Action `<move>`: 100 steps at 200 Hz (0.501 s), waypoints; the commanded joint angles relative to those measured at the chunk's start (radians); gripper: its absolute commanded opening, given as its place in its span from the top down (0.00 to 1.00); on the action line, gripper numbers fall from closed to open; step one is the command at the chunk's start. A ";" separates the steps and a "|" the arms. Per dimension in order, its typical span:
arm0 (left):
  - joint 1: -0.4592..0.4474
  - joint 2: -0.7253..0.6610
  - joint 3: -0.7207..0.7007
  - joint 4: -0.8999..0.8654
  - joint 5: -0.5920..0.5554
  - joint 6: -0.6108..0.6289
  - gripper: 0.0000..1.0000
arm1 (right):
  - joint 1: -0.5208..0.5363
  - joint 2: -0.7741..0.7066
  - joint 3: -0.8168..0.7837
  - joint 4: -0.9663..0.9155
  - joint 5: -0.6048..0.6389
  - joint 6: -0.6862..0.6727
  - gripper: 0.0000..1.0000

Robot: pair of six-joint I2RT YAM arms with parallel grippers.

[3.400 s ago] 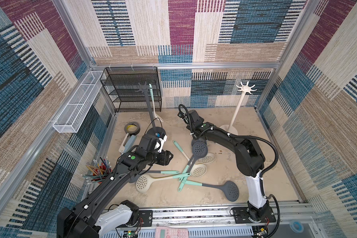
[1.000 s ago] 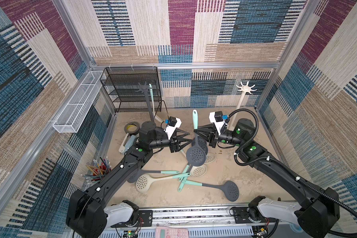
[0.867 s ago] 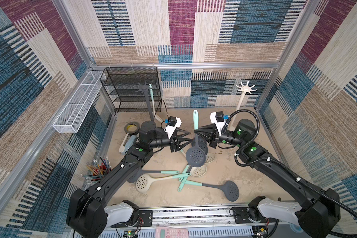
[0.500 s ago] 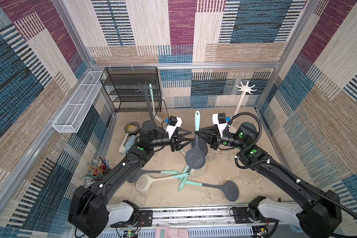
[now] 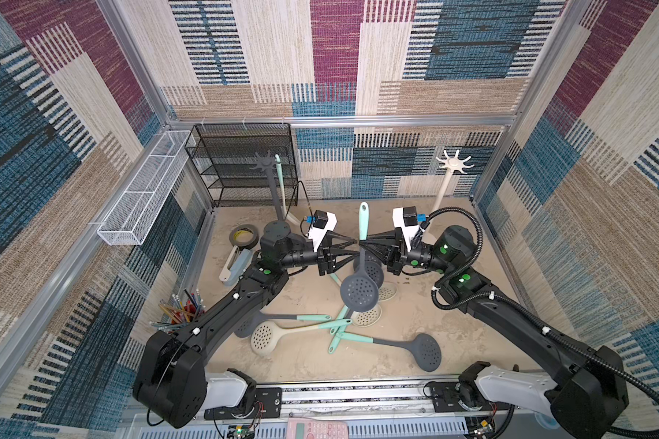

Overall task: Hang the skimmer on the kitchen utensil rack
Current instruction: Pick up the skimmer from the center of the board.

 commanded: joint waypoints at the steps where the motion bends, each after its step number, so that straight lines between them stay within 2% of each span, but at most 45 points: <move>1: 0.000 0.004 0.011 0.054 0.047 -0.029 0.50 | -0.001 0.012 0.022 0.048 -0.012 0.016 0.99; 55: 0.000 -0.002 -0.019 0.091 0.063 -0.048 0.51 | -0.002 0.031 0.044 0.033 -0.006 -0.005 0.99; 100: 0.003 -0.032 -0.022 0.034 0.036 -0.019 0.52 | -0.005 0.009 0.038 0.022 0.002 -0.014 0.99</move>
